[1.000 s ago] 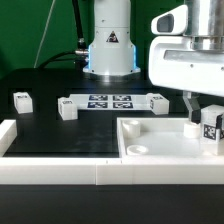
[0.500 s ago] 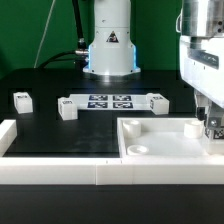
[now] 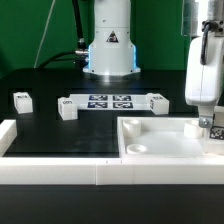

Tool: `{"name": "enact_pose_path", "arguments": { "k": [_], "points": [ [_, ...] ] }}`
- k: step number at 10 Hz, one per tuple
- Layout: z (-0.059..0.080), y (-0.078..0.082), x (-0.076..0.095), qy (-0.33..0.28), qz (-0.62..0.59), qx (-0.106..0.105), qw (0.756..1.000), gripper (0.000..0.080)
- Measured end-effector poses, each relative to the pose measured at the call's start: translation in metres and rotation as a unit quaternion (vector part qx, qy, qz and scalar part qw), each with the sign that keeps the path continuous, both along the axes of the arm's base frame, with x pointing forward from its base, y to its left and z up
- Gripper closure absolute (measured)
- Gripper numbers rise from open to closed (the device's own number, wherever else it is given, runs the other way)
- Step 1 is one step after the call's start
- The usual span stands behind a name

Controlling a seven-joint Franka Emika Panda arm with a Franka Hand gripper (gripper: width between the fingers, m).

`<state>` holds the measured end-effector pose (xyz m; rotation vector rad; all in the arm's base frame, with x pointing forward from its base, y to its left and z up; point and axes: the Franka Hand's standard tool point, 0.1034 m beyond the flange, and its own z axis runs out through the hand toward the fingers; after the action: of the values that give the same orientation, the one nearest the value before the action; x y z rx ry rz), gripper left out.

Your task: Assemble one leg

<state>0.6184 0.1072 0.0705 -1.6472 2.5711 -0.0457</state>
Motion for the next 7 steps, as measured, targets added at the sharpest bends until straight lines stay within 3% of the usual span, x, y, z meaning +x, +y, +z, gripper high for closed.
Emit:
{"name": "enact_pose_path", "arguments": {
  "k": [4,5,6,7],
  "points": [
    [-0.0007,-0.0023,-0.0007,0.002,0.005,0.003,1.000,0.0505],
    [-0.0008,-0.0024,-0.0007,0.002,0.013,0.002,1.000,0.0295],
    [-0.0008,-0.0025,-0.0006,0.002,0.014,0.002,1.000,0.0196],
    [-0.0008,-0.0029,-0.0005,0.001,0.039,-0.001,0.999,0.0164]
  ]
}}
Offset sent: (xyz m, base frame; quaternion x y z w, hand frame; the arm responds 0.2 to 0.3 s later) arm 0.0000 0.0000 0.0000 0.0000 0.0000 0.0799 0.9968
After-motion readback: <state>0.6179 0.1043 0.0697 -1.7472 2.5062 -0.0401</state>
